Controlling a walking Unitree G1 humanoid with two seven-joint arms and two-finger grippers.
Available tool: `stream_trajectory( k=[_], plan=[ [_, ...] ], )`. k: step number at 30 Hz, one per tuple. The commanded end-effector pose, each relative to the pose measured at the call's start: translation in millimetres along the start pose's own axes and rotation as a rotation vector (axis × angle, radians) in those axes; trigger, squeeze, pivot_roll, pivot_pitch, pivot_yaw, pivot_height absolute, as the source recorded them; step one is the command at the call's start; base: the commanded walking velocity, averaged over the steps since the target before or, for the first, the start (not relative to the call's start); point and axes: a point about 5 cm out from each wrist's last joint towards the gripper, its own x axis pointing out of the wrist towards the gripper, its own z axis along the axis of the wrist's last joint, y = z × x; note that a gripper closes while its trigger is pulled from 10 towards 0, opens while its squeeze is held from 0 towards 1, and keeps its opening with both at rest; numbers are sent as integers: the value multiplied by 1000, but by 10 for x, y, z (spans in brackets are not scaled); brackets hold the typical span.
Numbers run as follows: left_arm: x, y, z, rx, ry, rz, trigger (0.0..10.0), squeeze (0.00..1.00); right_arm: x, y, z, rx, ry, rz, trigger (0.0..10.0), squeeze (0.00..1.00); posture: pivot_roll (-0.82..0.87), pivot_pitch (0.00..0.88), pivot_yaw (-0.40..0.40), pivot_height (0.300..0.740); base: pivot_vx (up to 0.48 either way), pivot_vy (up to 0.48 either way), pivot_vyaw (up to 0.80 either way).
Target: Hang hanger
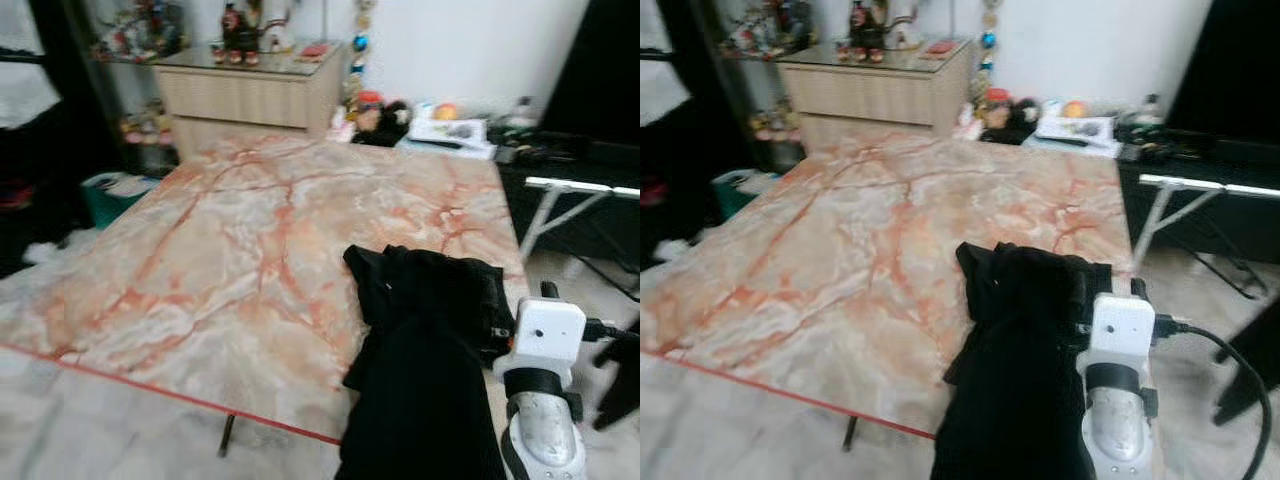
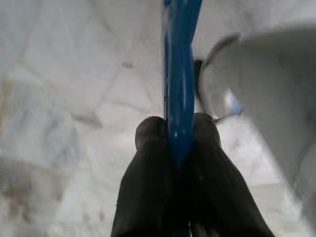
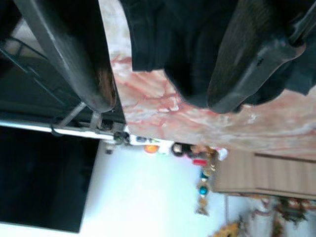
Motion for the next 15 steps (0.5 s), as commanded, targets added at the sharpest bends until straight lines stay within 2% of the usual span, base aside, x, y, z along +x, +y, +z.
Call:
stream_trajectory(
  k=[1,9,12,15],
  plan=[
    [-5,5,-40,4,20,0,10000,0,-4,22,38,20,-17,9,10000,0,44,3,39,740,0,-401,0],
    [24,-182,52,5,7,-21,10000,0,3,-2,23,21,-12,4,10000,0,42,11,35,740,0,-398,0],
    [16,-122,30,2,7,-16,10000,0,5,-3,18,23,-10,3,10000,0,44,13,33,740,0,-398,0],
    [22,-126,71,1,-4,-18,10000,0,-3,-8,-2,24,-4,-2,10000,0,44,13,33,740,0,-396,0]
  ],
)
